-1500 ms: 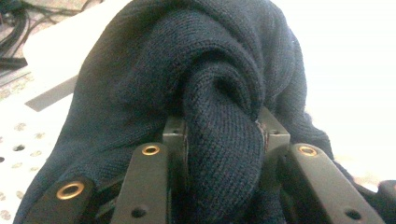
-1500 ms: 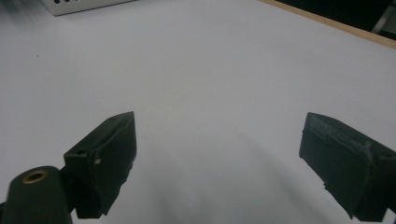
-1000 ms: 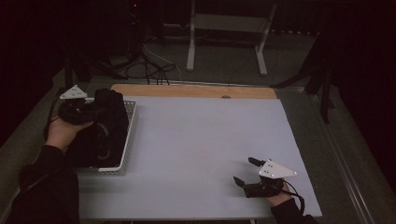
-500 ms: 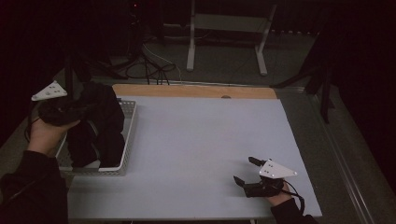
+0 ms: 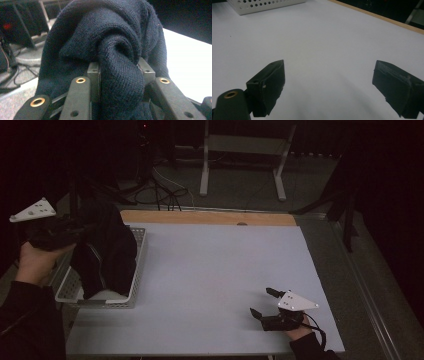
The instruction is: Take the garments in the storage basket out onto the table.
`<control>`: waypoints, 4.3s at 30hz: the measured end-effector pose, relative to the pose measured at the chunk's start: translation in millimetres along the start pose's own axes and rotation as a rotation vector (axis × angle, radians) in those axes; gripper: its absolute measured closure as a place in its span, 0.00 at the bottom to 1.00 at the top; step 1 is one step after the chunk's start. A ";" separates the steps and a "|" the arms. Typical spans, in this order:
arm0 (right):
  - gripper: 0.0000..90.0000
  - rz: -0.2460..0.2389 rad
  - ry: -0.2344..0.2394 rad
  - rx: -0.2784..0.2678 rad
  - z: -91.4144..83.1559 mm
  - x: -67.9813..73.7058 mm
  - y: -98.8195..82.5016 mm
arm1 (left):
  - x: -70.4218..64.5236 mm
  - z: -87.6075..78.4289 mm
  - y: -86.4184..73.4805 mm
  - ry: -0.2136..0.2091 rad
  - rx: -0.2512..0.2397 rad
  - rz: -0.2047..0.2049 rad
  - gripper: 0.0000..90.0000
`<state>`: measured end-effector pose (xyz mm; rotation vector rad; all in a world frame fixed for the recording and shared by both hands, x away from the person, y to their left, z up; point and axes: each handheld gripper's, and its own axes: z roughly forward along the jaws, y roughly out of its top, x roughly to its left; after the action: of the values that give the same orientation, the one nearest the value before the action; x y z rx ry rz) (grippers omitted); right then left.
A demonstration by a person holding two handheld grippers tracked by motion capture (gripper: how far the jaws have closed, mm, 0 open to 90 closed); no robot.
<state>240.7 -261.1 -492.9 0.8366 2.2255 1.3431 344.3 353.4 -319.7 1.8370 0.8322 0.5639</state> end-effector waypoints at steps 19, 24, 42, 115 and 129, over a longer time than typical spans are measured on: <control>0.12 0.002 -0.006 -0.009 -1.1 -0.6 0.3 | -4.1 -21.4 57.0 -0.047 -0.152 0.027 0.74; 0.12 0.003 -0.005 -0.006 -0.7 -1.0 0.0 | -11.9 -21.1 76.9 -0.072 -0.184 0.044 0.74; 0.12 0.007 -0.005 -0.015 -3.0 -1.8 -0.2 | -58.4 16.1 146.9 -0.218 -0.269 0.115 0.74; 0.12 0.010 -0.010 -0.022 -5.3 -5.7 -1.9 | -182.8 326.5 20.0 -0.460 0.062 -0.053 0.73; 0.12 0.017 -0.006 -0.015 -4.3 -5.8 -2.5 | -202.9 353.7 -6.1 -0.437 0.161 -0.029 0.70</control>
<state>241.6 -268.7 -492.9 0.8548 2.2053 1.3616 456.9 -10.4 -465.6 1.9904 0.6176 0.0671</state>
